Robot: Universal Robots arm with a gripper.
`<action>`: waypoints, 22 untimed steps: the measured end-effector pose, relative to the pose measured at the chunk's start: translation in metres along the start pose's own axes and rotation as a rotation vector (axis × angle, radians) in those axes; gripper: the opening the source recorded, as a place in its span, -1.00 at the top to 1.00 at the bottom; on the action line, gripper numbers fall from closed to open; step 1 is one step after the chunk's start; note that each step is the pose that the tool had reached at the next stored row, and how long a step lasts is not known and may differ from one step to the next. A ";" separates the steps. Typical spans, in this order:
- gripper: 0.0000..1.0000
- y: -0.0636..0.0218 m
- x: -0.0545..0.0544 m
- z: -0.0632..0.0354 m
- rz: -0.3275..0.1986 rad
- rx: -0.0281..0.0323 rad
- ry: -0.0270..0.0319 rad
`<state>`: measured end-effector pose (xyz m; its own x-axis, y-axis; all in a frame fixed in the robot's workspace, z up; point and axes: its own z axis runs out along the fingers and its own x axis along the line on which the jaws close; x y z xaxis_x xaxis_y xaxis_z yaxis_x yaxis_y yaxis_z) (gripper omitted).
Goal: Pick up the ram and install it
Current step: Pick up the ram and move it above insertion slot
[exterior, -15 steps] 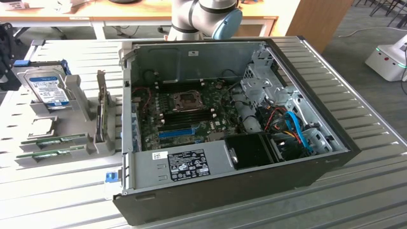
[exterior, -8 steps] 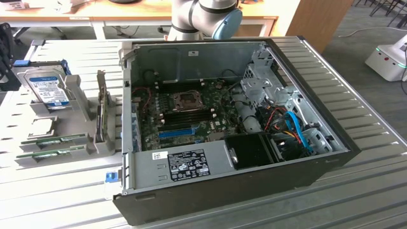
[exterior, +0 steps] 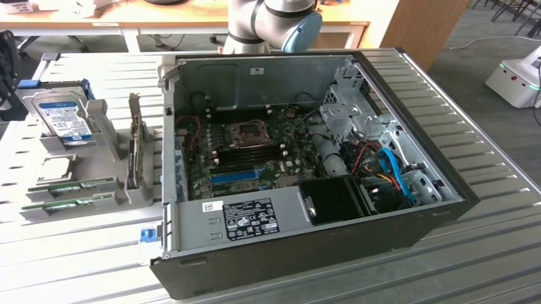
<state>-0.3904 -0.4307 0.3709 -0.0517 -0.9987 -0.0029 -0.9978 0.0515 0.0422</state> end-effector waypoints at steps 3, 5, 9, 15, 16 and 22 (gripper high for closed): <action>0.80 0.0000 0.000 0.0001 -0.010 0.0000 0.0004; 0.80 0.0000 0.000 0.0001 -0.010 0.0000 0.0004; 0.80 -0.0001 0.000 0.0021 -0.010 0.0003 0.0003; 0.80 -0.0004 0.000 0.0092 -0.010 0.0002 0.0003; 0.80 -0.0004 0.000 0.0101 -0.010 0.0002 0.0004; 0.80 -0.0007 0.000 0.0159 -0.010 0.0002 0.0004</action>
<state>-0.3904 -0.4307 0.3550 -0.0413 -0.9991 -0.0029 -0.9983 0.0412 0.0419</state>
